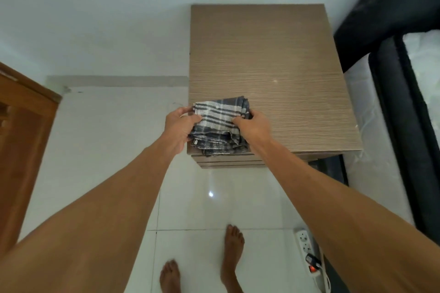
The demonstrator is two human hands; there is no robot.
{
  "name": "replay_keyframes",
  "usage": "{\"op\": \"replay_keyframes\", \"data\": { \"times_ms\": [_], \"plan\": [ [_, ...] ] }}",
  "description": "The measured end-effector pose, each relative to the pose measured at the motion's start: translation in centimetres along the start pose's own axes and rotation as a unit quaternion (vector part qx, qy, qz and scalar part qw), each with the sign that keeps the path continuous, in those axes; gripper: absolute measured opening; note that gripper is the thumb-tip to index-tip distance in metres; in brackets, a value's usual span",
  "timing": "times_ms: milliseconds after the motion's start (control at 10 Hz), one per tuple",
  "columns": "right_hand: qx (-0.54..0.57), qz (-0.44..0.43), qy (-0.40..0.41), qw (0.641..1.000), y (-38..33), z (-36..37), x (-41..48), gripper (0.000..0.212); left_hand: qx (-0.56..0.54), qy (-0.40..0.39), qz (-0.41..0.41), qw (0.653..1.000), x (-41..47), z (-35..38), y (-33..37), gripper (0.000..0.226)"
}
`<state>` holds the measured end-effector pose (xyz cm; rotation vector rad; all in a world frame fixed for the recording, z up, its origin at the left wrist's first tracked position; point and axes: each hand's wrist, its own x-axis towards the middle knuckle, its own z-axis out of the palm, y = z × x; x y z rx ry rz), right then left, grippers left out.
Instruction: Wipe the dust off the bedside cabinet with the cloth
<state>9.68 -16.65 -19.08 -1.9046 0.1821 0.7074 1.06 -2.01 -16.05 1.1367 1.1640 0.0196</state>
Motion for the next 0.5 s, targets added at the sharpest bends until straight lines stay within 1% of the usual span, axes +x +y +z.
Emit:
{"op": "replay_keyframes", "data": {
  "times_ms": [100, 200, 300, 400, 500],
  "plan": [
    [-0.033, -0.026, 0.007, 0.999, 0.0, 0.4, 0.3, 0.016, -0.003, 0.025, 0.009, 1.0, 0.5, 0.3, -0.1, 0.036],
    [-0.064, -0.053, 0.018, 0.996, -0.2, 0.5, 0.4, 0.014, 0.012, 0.044, 0.031, 0.998, 0.7, 0.5, -0.2, 0.034],
    [-0.076, -0.063, 0.019, 0.995, 0.3, 0.5, 0.2, 0.016, 0.034, 0.044, 0.044, 0.997, 0.5, 0.2, -0.7, 0.03],
    [-0.09, -0.051, 0.031, 0.994, 0.3, -0.1, 0.0, 0.024, 0.03, 0.037, 0.039, 0.998, 0.3, -0.4, -0.2, 0.031],
    [-0.087, -0.031, 0.061, 0.994, 1.9, -2.6, -2.3, 0.036, 0.043, 0.057, 0.043, 0.997, -1.4, -2.6, -1.7, 0.035]
  ]
}}
